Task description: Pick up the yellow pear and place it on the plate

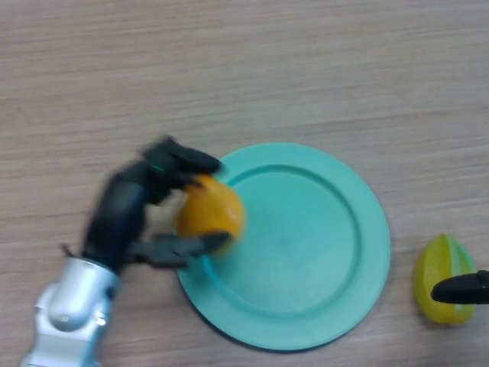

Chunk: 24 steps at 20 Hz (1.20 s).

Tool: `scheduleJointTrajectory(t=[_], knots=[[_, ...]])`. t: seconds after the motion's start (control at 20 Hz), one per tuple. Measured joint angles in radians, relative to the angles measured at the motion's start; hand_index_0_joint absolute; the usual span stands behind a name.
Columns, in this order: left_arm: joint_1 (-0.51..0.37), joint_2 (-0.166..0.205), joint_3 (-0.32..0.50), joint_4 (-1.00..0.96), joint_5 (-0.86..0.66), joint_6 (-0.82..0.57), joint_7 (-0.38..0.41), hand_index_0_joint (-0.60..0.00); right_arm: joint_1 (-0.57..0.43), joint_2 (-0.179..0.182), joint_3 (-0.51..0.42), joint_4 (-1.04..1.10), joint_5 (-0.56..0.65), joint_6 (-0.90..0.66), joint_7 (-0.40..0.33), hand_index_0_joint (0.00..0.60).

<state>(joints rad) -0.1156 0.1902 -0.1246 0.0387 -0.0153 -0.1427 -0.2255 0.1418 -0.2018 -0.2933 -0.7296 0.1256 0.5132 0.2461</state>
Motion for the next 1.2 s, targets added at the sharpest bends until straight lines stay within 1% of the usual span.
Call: scheduleJointTrajectory(t=[0.1, 0.15, 0.2, 0.3, 0.4, 0.5, 0.65, 0.7, 0.75, 0.8, 0.85, 0.9, 0.95, 1.0, 1.05, 1.1, 1.15, 1.2], knots=[[-0.005, -0.015, -0.053, 0.025, 0.000, 0.002, 0.007, -0.600, -0.003, 0.000, 0.000, 0.000, 0.000, 0.000, 0.000, 0.000], [-0.006, -0.015, -0.062, 0.026, 0.000, 0.020, 0.009, -0.600, -0.003, 0.000, 0.000, 0.000, 0.000, 0.000, 0.000, 0.000], [-0.013, -0.014, -0.063, 0.040, 0.003, 0.035, 0.017, -0.600, -0.002, 0.000, 0.000, 0.000, 0.000, 0.000, 0.000, 0.000], [-0.035, -0.013, -0.064, 0.088, 0.048, 0.028, 0.081, -0.600, -0.001, 0.000, 0.000, 0.000, 0.001, 0.000, 0.000, 0.000], [-0.045, -0.011, -0.065, 0.121, 0.070, 0.000, 0.116, -0.600, 0.002, 0.000, -0.002, 0.000, 0.001, 0.000, 0.000, 0.000], [-0.054, -0.010, -0.086, 0.152, 0.084, -0.009, 0.148, -0.600, 0.007, 0.001, -0.003, 0.000, 0.001, 0.000, 0.001, 0.000], [-0.060, -0.013, -0.102, 0.169, 0.104, -0.024, 0.150, -0.600, 0.007, 0.001, -0.004, 0.001, 0.001, 0.000, 0.001, 0.000], [-0.064, -0.012, -0.102, 0.169, 0.105, -0.026, 0.151, -0.550, 0.005, 0.001, -0.004, 0.001, 0.001, 0.000, 0.000, 0.000], [-0.064, -0.012, -0.102, 0.169, 0.106, -0.026, 0.151, -0.451, 0.005, 0.001, -0.004, 0.001, 0.001, 0.000, 0.001, 0.000], [-0.064, -0.012, -0.102, 0.170, 0.110, -0.026, 0.151, -0.301, 0.005, 0.001, -0.004, 0.002, 0.001, 0.000, 0.001, 0.000], [-0.064, -0.012, -0.102, 0.170, 0.113, -0.026, 0.151, -0.201, 0.005, 0.001, -0.004, 0.004, 0.001, 0.000, 0.000, 0.000], [-0.064, -0.012, -0.102, 0.169, 0.132, -0.026, 0.149, -0.051, 0.005, 0.001, -0.004, 0.007, 0.001, 0.000, 0.001, 0.000], [-0.061, -0.011, -0.100, 0.165, 0.159, -0.026, 0.139, 0.000, 0.005, 0.001, -0.004, 0.007, 0.000, 0.000, 0.001, 0.000], [-0.054, -0.011, -0.099, 0.155, 0.166, -0.026, 0.106, 0.000, 0.005, 0.001, -0.004, 0.007, 0.000, 0.000, 0.001, 0.000], [-0.048, -0.011, -0.099, 0.145, 0.166, -0.026, 0.097, 0.000, 0.004, 0.001, -0.004, 0.008, -0.001, 0.000, 0.001, 0.000], [-0.028, -0.011, -0.088, 0.073, 0.167, 0.031, 0.056, 0.000, 0.003, 0.001, -0.004, 0.010, -0.001, 0.000, 0.001, 0.000], [-0.022, -0.011, -0.081, 0.038, 0.167, 0.041, 0.019, 0.000, 0.003, 0.001, -0.004, 0.014, -0.003, 0.000, 0.001, 0.000], [-0.011, -0.011, -0.071, -0.021, 0.136, 0.046, 0.004, 0.000, 0.003, 0.001, -0.001, 0.020, -0.003, 0.000, 0.001, 0.000]])
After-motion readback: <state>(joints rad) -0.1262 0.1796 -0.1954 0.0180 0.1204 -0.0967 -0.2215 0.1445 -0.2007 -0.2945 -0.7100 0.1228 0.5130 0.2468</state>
